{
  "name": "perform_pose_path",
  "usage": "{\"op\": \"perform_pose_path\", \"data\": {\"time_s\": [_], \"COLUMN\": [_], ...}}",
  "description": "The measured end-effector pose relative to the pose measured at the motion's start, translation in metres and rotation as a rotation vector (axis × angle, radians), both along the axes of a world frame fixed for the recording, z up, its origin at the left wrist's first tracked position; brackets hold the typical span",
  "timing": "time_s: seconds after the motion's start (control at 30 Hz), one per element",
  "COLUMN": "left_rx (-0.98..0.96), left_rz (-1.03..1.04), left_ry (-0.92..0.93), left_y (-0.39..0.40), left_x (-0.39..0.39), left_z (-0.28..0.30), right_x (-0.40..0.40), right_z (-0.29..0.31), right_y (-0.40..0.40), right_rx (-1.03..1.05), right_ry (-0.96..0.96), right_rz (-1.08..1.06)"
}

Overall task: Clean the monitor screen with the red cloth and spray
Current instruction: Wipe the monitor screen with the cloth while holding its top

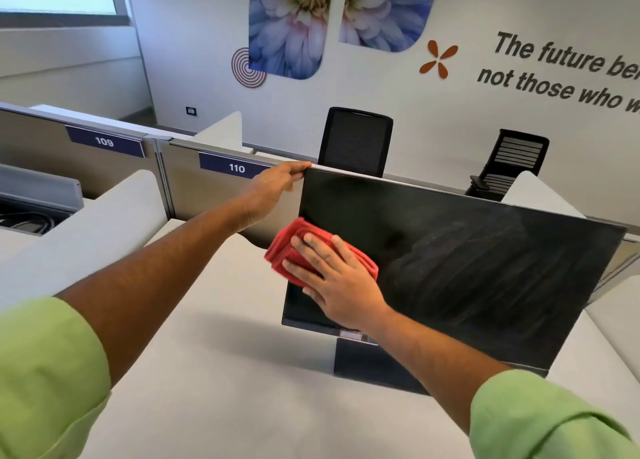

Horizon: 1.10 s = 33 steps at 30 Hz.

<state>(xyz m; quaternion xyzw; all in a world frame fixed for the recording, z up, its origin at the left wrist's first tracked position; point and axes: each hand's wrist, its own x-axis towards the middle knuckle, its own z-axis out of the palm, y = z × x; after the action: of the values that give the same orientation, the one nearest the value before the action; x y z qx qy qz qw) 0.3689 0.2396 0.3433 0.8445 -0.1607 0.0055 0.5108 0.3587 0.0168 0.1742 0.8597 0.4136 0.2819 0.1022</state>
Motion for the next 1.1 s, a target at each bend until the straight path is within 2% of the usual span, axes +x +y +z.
{"op": "perform_pose_path", "data": {"time_s": [0.2, 0.33, 0.5, 0.7, 0.8, 0.97, 1.1], "left_rx": [-0.021, -0.042, -0.099, -0.144, -0.157, -0.211, -0.236], "left_rz": [0.032, 0.03, 0.008, 0.007, 0.031, 0.068, 0.061], "left_ry": [-0.044, -0.049, -0.044, -0.032, -0.027, -0.017, -0.022], "left_y": [0.002, 0.001, -0.002, -0.007, -0.014, -0.017, -0.017], "left_x": [0.004, 0.005, 0.007, 0.002, 0.002, -0.001, -0.002], "left_z": [-0.006, -0.008, -0.007, -0.003, -0.008, -0.017, -0.017], "right_x": [-0.031, -0.036, -0.013, 0.027, 0.037, 0.023, -0.002], "right_z": [-0.063, -0.07, -0.014, 0.08, 0.107, 0.081, 0.023], "right_y": [-0.01, -0.02, -0.026, -0.046, -0.055, -0.044, -0.031], "right_rx": [-0.213, -0.264, -0.114, 0.111, 0.24, 0.27, 0.129], "right_ry": [0.065, 0.06, -0.009, -0.228, -0.248, -0.179, -0.062], "right_rz": [0.076, 0.112, 0.053, -0.11, -0.22, -0.196, -0.075]}}
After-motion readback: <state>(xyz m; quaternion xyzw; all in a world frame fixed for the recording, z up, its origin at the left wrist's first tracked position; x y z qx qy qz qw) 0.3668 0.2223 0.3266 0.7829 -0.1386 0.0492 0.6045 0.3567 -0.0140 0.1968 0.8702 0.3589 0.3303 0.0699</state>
